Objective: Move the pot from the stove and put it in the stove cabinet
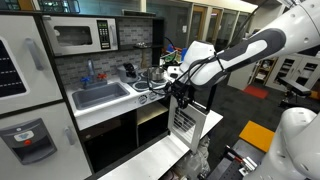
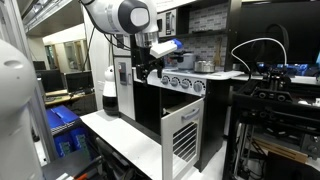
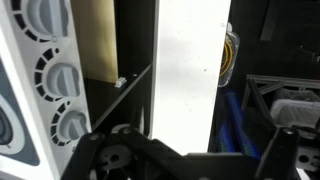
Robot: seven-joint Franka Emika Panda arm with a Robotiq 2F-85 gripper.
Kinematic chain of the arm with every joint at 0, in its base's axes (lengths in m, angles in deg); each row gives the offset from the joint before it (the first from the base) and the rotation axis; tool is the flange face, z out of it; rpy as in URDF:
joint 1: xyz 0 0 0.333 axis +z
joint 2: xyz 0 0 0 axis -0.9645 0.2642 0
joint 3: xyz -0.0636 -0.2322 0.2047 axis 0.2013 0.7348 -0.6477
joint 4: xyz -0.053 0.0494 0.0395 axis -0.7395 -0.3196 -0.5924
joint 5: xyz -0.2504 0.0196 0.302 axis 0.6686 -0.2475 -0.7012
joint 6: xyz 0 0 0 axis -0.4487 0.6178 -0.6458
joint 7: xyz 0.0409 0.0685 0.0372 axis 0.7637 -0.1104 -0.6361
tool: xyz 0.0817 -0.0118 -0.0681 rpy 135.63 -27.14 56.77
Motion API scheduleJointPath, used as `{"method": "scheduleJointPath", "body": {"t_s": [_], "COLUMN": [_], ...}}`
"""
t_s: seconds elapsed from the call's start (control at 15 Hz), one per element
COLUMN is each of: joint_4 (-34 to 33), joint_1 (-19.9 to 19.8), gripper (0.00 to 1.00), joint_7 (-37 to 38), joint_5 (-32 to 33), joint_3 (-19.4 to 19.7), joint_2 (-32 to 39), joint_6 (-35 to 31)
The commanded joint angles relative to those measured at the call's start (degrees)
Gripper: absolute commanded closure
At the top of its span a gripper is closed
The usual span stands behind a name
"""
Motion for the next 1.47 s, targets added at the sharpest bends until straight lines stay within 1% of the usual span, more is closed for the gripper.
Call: {"method": "scheduleJointPath", "body": {"t_s": [0.0, 0.27, 0.53, 0.87, 0.93, 1.0, 1.13, 1.4], "joint_4": [-3.97, -9.68, -16.71, -25.62, -27.48, -22.78, -23.81, -23.68], "joint_1": [-1.24, -2.48, -4.18, -7.37, -8.26, -8.70, -9.61, -9.59], "gripper": [0.00, 0.00, 0.00, 0.00, 0.00, 0.00, 0.00, 0.00], "joint_7": [-1.83, -1.38, -1.34, -1.00, 0.53, 0.34, 0.59, 0.69], "joint_5": [-1.39, -2.08, -3.32, -4.29, -3.88, -2.96, -2.80, -2.81], "joint_3": [0.43, 2.16, 3.57, 2.49, 1.91, 0.87, 0.06, -0.36], "joint_2": [1.29, 3.49, 7.71, 15.42, 17.07, 12.71, 14.08, 13.57], "joint_6": [-2.12, -3.32, -3.03, -2.11, -1.60, -2.42, -2.42, -2.42]}}
